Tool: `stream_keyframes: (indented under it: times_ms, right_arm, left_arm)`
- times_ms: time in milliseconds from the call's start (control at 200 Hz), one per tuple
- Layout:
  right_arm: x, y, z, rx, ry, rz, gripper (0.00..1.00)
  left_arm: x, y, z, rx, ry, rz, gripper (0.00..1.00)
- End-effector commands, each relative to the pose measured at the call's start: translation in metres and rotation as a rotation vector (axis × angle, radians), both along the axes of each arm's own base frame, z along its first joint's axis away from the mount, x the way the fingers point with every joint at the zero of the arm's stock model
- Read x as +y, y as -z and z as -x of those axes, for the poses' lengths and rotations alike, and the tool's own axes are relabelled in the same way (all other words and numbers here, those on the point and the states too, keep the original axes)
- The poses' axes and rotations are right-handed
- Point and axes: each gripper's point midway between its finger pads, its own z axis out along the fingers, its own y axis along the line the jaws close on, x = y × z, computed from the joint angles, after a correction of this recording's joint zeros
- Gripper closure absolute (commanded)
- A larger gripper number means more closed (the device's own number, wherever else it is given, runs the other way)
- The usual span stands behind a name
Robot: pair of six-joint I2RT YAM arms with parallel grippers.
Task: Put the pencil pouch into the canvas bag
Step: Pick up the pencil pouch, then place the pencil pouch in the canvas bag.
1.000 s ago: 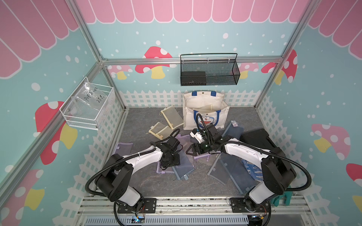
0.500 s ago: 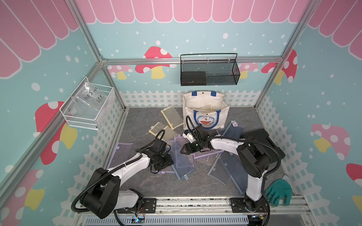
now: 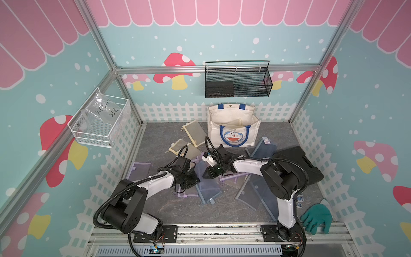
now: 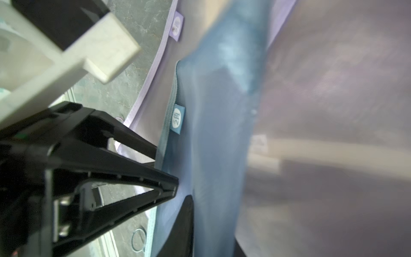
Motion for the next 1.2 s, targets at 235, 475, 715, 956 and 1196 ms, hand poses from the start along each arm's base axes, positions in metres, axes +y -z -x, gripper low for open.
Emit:
stream_keyframes:
  times_ms: [235, 475, 715, 956, 1196]
  right_arm:
    - [-0.012, -0.099, 0.009, -0.14, 0.018, -0.102, 1.0]
    - [-0.037, -0.221, -0.012, -0.283, 0.231, -0.262, 1.0]
    - [-0.12, -0.319, -0.082, -0.334, 0.669, -0.447, 1.0]
    - [-0.203, -0.348, -0.142, -0.263, 1.138, -0.726, 1.0]
    - [-0.214, -0.322, -0.186, -0.076, 1.39, -0.953, 1.0]
  left_arm:
    - [0.019, -0.035, 0.008, -0.075, -0.021, 0.0, 0.59]
    - [0.043, -0.075, -0.001, -0.18, 0.006, -0.146, 0.34]
    - [0.041, -0.096, -0.017, -0.237, 0.048, -0.185, 0.33]
    - [0.025, -0.113, -0.021, -0.307, 0.184, -0.279, 0.31]
    - [0.01, -0.127, -0.023, -0.367, 0.298, -0.334, 0.28]
